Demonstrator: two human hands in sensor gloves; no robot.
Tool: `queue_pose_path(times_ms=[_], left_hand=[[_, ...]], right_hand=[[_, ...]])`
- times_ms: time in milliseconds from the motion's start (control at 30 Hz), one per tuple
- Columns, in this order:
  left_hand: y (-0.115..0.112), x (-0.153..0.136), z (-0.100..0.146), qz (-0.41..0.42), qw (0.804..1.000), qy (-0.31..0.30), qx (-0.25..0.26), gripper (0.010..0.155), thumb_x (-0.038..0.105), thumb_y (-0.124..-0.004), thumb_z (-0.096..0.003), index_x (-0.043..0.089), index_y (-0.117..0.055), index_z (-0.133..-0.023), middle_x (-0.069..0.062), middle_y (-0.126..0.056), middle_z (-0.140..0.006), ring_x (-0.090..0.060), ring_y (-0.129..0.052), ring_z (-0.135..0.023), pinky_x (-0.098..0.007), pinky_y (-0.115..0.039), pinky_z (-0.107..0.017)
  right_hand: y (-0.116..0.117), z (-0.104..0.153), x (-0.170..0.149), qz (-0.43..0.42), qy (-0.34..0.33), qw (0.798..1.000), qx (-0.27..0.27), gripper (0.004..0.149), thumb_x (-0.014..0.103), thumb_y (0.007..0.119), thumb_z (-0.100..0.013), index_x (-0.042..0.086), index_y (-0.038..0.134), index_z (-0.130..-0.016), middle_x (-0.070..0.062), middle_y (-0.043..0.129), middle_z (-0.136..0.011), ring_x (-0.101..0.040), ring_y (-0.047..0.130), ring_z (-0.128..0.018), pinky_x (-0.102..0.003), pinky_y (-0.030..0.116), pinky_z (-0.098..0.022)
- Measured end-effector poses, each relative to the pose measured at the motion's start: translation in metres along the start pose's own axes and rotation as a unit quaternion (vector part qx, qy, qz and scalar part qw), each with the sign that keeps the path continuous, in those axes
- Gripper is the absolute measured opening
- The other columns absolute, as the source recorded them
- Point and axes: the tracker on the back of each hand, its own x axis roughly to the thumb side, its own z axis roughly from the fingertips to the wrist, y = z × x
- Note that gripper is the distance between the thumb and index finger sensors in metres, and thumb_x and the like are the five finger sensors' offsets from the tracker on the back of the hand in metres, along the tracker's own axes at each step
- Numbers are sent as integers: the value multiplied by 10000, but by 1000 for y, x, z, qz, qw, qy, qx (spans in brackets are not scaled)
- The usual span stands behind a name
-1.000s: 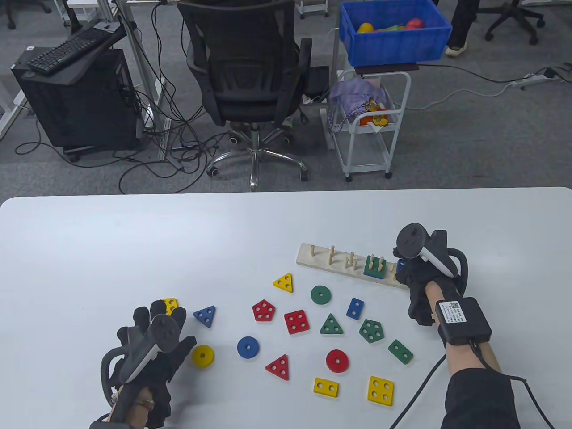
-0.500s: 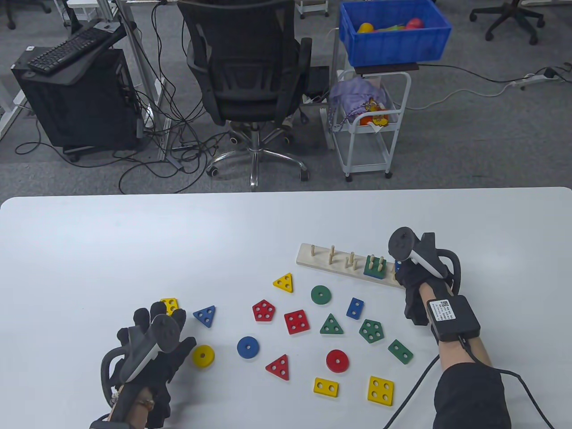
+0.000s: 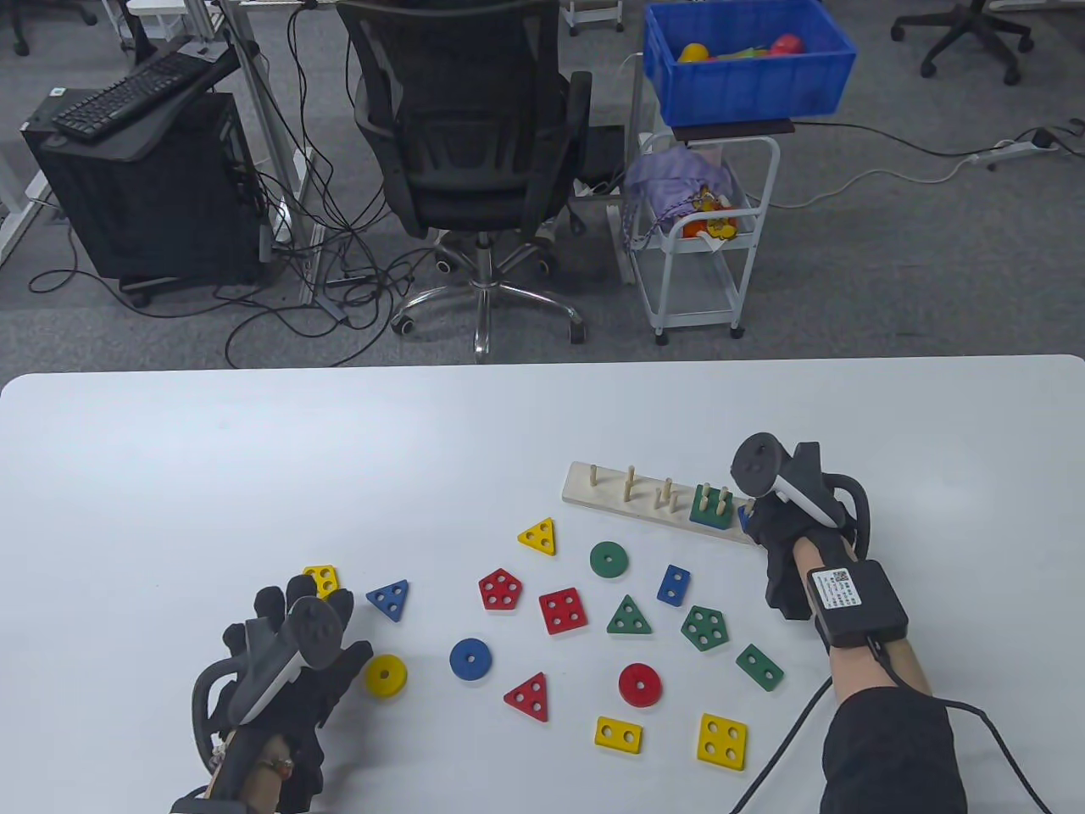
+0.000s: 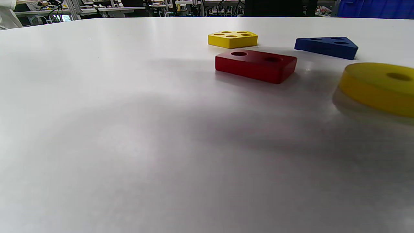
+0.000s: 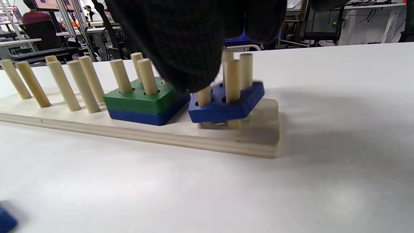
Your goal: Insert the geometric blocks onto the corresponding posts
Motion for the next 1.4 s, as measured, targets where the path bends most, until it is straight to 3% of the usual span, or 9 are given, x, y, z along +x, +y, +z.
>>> queue_pose_path(times_ms=[167, 400, 533, 667, 867, 1033, 1233, 1400], left_hand=[[0, 0, 0, -1, 1000, 1, -1, 757, 746, -509, -342, 577, -323, -1057, 176, -94, -1201, -223, -131, -1161, -586, -222, -831], [-1, 0, -1, 0, 1000, 1, -3, 757, 745, -509, -342, 578, -326, -1056, 177, -96, -1201, -222, -133, -1162, -586, -223, -831], [-2, -1, -1, 1, 1000, 1, -7, 756, 746, -508, -342, 578, -325, -1056, 177, -96, -1200, -221, -134, -1162, -585, -224, -832], [-2, -1, -1, 3, 1000, 2, -5, 756, 746, -508, -342, 577, -325, -1057, 177, -95, -1201, -221, -135, -1162, -585, -224, -832], [-3, 0, -1, 0, 1000, -2, -7, 755, 746, -507, -343, 577, -327, -1056, 177, -96, -1200, -221, -136, -1162, -584, -226, -832], [-3, 0, -1, 1, 1000, -3, -8, 756, 744, -509, -344, 569, -338, -1059, 173, -106, -1203, -222, -140, -1162, -585, -227, -831], [-4, 0, -2, 4, 1000, -3, -6, 756, 743, -511, -344, 570, -338, -1060, 173, -101, -1202, -221, -141, -1163, -585, -225, -832], [-4, 0, -2, 3, 1000, -3, -8, 755, 743, -512, -345, 569, -340, -1060, 173, -101, -1202, -223, -142, -1162, -585, -226, -832]], right_hand=[[-6, 14, -3, -22, -25, 999, -20, 713, 261, 921, -381, 248, 567, -1000, -92, 520, -1101, -408, 590, -1014, -721, 460, -736], [-9, 63, 3, -25, -114, 992, -38, 717, 313, 886, -390, 208, 544, -1011, -132, 573, -1071, -432, 663, -958, -715, 532, -684], [3, 90, 11, -16, -146, 989, -15, 692, 386, 814, -427, 164, 538, -1022, -170, 664, -1028, -432, 781, -883, -700, 604, -635], [21, 108, 23, 8, -147, 989, 15, 655, 404, 810, -429, 147, 609, -996, -181, 748, -975, -426, 864, -808, -682, 659, -594], [50, 115, 43, 110, -126, 985, 49, 667, 451, 813, -420, 130, 647, -981, -183, 800, -938, -412, 913, -758, -657, 697, -571], [63, 109, 61, 147, -108, 981, 69, 687, 486, 800, -417, 108, 658, -972, -194, 813, -918, -407, 924, -740, -643, 707, -563], [69, 112, 78, 215, -96, 972, 18, 645, 463, 840, -381, 107, 740, -910, -187, 892, -831, -368, 996, -662, -598, 756, -545], [69, 111, 75, 202, -86, 976, 10, 637, 448, 868, -377, 130, 735, -913, -162, 886, -849, -341, 992, -662, -584, 761, -542]])
